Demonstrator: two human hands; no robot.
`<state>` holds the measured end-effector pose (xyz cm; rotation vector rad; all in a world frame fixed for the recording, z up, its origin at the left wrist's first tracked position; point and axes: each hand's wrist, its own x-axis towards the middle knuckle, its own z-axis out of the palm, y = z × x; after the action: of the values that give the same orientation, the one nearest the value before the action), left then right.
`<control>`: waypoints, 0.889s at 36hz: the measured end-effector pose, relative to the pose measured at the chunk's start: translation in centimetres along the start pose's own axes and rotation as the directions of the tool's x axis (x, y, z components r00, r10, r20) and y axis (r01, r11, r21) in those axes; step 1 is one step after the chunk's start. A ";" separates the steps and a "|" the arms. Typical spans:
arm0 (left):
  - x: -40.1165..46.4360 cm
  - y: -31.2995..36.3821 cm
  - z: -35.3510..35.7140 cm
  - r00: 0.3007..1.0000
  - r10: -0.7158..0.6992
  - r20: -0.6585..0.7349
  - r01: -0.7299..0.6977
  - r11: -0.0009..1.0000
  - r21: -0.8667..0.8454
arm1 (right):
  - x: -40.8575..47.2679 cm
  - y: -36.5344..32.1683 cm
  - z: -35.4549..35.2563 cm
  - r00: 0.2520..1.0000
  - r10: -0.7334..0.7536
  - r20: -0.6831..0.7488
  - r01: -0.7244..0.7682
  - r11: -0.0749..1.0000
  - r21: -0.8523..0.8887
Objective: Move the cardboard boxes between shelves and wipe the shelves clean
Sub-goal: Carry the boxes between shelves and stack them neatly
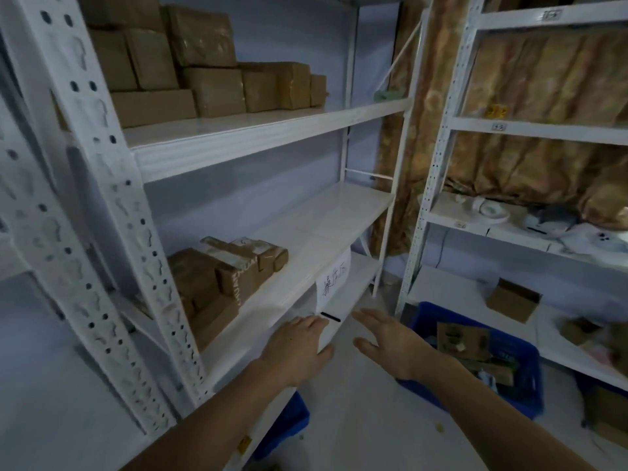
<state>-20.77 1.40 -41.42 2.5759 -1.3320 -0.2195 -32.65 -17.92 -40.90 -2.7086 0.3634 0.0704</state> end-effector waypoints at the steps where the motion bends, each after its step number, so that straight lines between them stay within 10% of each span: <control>1: 1.1 0.0 0.1 1.000 0.000 0.008 0.000 1.000 0.005 | 0.9 0.9 -0.1 1.000 -0.008 0.013 0.008 1.000 0.005; 16: 16.3 -0.7 2.2 0.955 -0.291 -0.049 0.292 0.957 0.005 | 18.6 11.5 -3.5 0.958 -0.251 0.141 0.244 0.968 0.065; 32: 20.1 -9.2 -0.3 0.776 -0.613 -0.151 0.623 0.782 0.025 | 35.1 6.7 -1.9 0.777 -0.550 0.305 0.556 0.828 0.076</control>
<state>-1.91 -9.88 -44.23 2.9455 -0.4016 -0.0979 -0.51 -33.05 -45.34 -2.6435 -0.5407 0.3328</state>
